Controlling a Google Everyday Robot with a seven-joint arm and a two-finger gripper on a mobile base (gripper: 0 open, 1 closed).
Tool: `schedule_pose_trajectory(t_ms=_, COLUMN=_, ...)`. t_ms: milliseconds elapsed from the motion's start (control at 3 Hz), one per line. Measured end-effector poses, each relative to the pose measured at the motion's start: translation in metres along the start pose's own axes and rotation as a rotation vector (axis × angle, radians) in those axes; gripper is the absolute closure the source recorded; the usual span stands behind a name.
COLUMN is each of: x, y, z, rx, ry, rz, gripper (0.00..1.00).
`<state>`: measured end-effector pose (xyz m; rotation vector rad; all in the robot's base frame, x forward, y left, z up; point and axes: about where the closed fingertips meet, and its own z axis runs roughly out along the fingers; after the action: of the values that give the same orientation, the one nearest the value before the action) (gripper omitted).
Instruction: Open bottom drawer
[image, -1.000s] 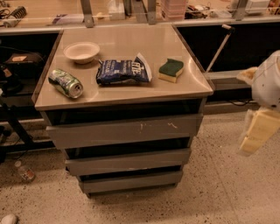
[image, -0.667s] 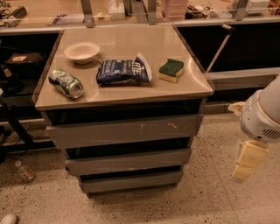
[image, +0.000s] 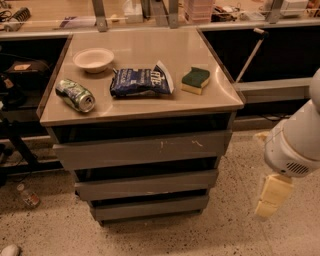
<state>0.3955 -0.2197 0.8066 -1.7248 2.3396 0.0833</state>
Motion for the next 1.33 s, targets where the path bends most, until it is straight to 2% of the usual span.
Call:
schedule_pose_trajectory(t_ms=333, x=-0.004, y=0.025, z=0.060, rx=-0.075, ry=-0.031, rz=0.031, gripper=0.00)
schedule_pose_trajectory(t_ms=667, x=-0.013, y=0.041, z=0.112, rx=-0.126, ry=-0.054, rz=0.050, gripper=0.00)
schedule_pose_trajectory(t_ms=1000, x=-0.032, y=0.046, z=0.155, rx=-0.186, ry=-0.087, rz=0.051, gripper=0.00)
schedule_pose_trajectory(t_ms=1333, x=-0.032, y=0.046, z=0.155, rx=-0.186, ry=-0.087, rz=0.051, gripper=0.00)
